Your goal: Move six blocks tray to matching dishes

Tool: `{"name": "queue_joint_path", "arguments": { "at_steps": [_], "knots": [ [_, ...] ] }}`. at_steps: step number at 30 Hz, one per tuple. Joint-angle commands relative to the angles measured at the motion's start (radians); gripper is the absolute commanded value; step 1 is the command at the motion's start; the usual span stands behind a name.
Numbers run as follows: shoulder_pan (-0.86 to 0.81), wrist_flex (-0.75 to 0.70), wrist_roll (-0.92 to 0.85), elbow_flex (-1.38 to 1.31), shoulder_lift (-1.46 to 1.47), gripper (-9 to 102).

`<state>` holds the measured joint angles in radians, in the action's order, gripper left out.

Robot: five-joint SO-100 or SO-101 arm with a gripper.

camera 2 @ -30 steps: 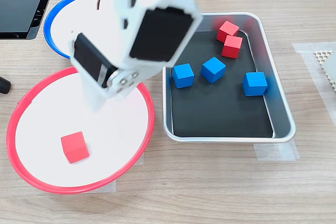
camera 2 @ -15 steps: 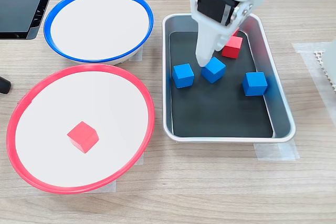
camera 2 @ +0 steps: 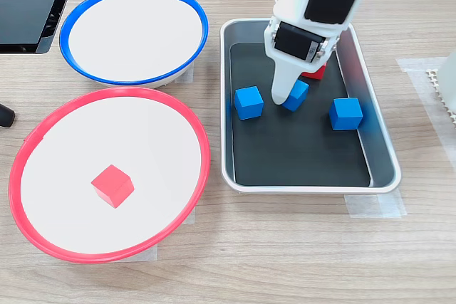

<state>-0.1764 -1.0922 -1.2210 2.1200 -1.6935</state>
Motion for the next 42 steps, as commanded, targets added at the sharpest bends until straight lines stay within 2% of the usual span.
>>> {"name": "queue_joint_path", "arguments": {
  "at_steps": [1,4,6,8,11,14,19,22,24,25,28,31,34,37,42],
  "knots": [
    [0.006,-0.008,0.000,-0.014,-0.003,0],
    [0.034,-0.169,0.083,-0.204,0.002,0],
    [0.052,-0.305,0.175,-0.457,0.041,0],
    [0.052,-0.357,0.242,-0.693,0.115,0],
    [0.029,-0.342,0.270,-0.923,0.233,0],
    [-0.006,-0.222,0.235,-1.002,0.342,0],
    [-0.055,-0.055,0.087,-0.992,0.482,0],
    [-0.078,-0.005,-0.064,-0.965,0.557,14],
    [-0.084,0.000,-0.115,-0.963,0.571,17],
    [-0.084,-0.005,-0.124,-0.959,0.566,17],
    [-0.075,-0.107,-0.183,-0.945,0.500,1],
    [-0.066,-0.242,-0.253,-0.928,0.419,0],
    [-0.049,-0.396,-0.390,-0.802,0.249,0],
    [-0.025,-0.390,-0.511,-0.644,0.141,4],
    [0.040,-0.270,-0.669,-0.448,0.067,16]
  ]
}}
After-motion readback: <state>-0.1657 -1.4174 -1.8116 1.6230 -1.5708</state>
